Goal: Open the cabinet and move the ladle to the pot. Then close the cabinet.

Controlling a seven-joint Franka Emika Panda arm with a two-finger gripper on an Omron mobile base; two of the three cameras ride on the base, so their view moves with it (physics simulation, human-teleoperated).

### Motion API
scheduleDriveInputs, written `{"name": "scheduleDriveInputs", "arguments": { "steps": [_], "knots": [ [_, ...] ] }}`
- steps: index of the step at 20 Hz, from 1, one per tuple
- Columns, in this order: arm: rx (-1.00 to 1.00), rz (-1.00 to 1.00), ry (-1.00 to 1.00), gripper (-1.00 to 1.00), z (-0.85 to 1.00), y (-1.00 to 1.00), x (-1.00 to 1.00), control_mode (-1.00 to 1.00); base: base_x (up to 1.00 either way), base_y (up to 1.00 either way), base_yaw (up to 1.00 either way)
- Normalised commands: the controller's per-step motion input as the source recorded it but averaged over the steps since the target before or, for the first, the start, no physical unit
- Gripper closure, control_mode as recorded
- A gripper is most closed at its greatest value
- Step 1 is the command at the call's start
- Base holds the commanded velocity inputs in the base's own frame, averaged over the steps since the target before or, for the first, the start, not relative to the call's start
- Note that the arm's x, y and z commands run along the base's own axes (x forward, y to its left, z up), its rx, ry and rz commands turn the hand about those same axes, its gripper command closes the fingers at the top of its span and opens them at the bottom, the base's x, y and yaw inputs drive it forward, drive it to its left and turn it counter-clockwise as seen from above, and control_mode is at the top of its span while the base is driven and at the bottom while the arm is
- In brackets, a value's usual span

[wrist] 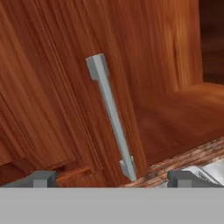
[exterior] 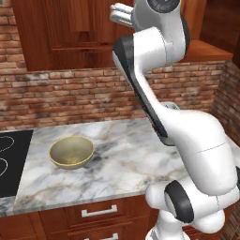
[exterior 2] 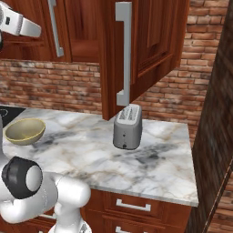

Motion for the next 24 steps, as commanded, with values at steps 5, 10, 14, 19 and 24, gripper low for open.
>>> {"name": "scheduleDriveInputs", "arguments": {
  "steps": [5, 10, 14, 19, 24],
  "knots": [
    [0.0, 0.13, 0.0, -1.0, -0.17, -0.64, -1.0, -1.0, 0.0, 0.0, 0.0],
    [0.0, 0.08, 0.0, -1.0, -0.28, -0.57, -1.0, -1.0, 0.0, 0.0, 0.0],
    [0.0, 0.0, 0.0, -1.0, -0.3, -0.28, -1.0, -1.0, 0.0, 0.0, 0.0],
    [0.04, 0.0, 0.0, -1.0, 0.0, -0.48, -1.0, -1.0, 0.0, 0.0, 0.0],
    [0.1, 0.0, 0.0, -1.0, 0.0, -0.52, -1.0, -1.0, 0.0, 0.0, 0.0]
  ]
}}
